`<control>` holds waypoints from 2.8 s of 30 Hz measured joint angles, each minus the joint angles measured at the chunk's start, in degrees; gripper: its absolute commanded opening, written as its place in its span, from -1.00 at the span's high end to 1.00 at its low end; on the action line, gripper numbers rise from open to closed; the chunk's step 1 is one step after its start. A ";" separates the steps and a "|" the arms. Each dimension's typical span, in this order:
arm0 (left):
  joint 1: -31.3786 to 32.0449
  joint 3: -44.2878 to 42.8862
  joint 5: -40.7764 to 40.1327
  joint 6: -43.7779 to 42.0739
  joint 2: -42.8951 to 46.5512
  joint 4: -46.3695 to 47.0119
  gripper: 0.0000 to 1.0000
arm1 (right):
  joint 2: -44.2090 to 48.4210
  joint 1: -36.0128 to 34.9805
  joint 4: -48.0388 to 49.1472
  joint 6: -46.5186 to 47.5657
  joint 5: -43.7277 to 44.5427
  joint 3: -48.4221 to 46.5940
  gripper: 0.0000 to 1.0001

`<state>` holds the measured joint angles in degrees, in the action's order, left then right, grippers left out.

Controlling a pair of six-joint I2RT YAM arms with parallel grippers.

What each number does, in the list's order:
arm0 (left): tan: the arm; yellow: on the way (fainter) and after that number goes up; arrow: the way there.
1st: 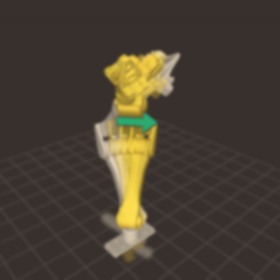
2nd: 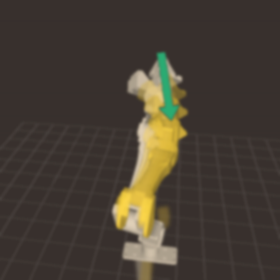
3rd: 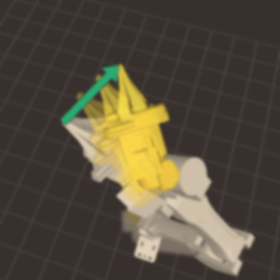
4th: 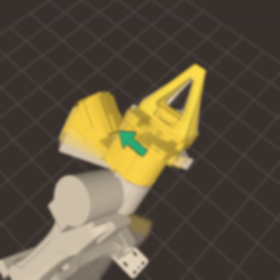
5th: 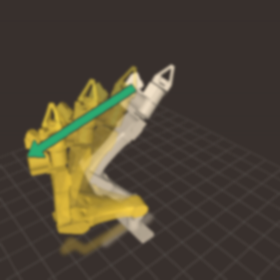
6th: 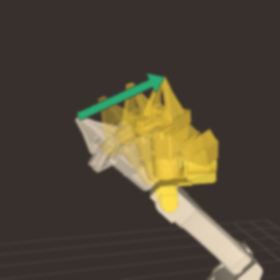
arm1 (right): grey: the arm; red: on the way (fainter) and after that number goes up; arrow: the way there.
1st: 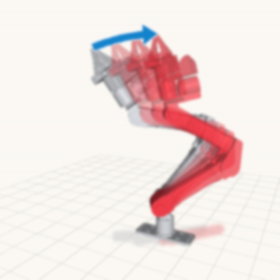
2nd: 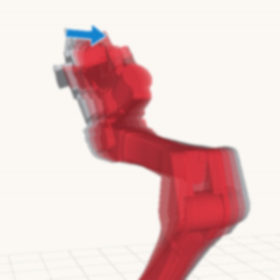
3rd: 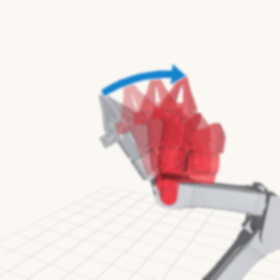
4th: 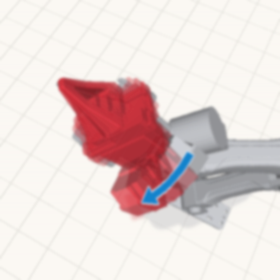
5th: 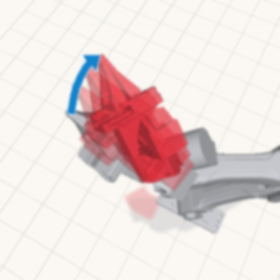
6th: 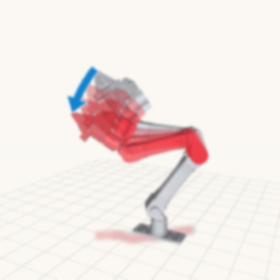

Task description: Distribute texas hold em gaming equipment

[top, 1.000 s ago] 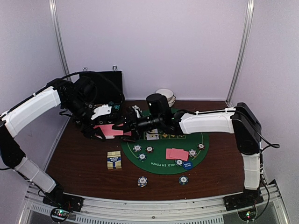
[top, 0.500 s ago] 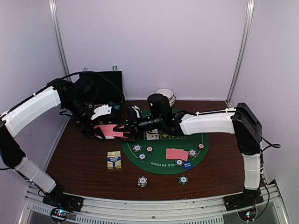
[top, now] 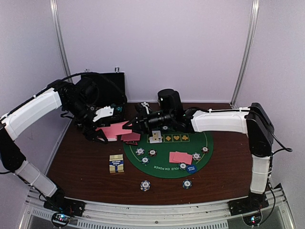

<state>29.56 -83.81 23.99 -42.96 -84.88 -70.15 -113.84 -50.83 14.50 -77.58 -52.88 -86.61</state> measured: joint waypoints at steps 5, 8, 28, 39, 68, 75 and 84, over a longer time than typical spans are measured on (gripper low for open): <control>0.00 0.00 0.02 -0.02 0.00 -0.07 0.48 | 0.92 2.29 -3.06 1.81 -0.11 0.02 1.00; 0.00 0.00 0.00 -0.02 0.00 -0.20 0.48 | 0.98 3.61 -5.49 3.41 -0.26 0.02 1.00; 0.00 0.00 0.00 -0.02 0.00 -0.33 0.51 | -6.19 9.77 -67.76 55.21 29.16 -31.23 1.00; 0.00 0.00 -0.02 -0.02 0.00 -0.44 0.53 | -10.71 0.59 -69.40 82.84 66.93 -27.91 1.00; 0.00 0.00 -0.20 -0.02 0.00 -0.44 0.52 | -16.31 -6.32 -35.76 113.72 92.52 -10.05 0.70; 0.00 0.00 -0.17 -0.02 0.00 -0.44 0.53 | -16.35 -6.32 -36.00 112.83 92.26 -7.93 0.42; 0.00 0.00 -0.15 -0.02 0.00 -0.46 0.52 | -16.24 -5.73 -38.99 107.91 89.92 -7.54 -0.65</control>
<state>29.56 -83.81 23.83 -42.98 -84.88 -70.61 -130.08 -56.55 -24.49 30.33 37.04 -94.15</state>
